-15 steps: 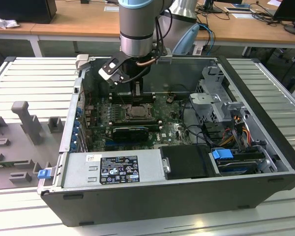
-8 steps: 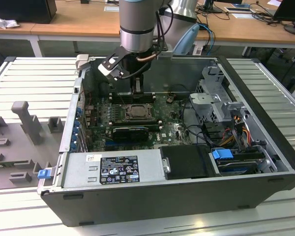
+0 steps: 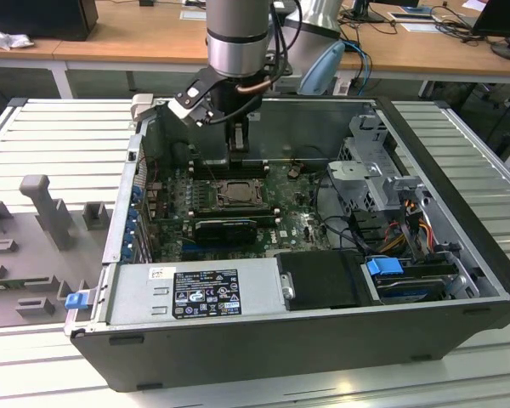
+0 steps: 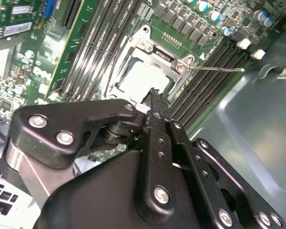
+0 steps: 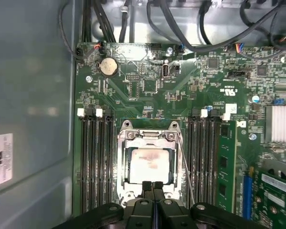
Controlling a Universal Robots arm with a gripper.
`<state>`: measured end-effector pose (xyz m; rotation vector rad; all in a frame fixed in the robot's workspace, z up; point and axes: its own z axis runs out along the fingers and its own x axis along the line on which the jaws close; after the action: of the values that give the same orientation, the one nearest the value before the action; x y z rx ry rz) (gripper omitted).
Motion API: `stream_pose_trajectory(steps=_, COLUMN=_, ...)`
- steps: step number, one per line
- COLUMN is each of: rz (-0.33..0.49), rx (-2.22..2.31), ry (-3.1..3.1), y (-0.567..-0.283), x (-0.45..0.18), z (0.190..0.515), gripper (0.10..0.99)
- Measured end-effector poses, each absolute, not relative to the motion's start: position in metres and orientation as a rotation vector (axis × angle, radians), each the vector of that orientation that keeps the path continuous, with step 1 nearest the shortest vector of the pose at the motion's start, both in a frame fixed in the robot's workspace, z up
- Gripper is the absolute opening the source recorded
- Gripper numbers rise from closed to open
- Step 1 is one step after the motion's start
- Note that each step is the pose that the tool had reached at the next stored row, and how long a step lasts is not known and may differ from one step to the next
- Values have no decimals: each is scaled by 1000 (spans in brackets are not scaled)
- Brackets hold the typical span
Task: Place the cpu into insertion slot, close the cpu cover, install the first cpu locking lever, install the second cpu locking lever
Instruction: 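Install the first cpu locking lever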
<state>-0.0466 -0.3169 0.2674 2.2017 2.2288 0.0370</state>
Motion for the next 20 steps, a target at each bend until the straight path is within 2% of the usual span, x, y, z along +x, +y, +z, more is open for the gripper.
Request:
stream_pose_trajectory(steps=8, rz=23, rx=2195, ry=2223, y=-317, x=-47, z=300, gripper=106)
stream_pose_trajectory(steps=20, rz=22, rx=2008, ry=2392, y=-317, x=-47, z=302, gripper=106)
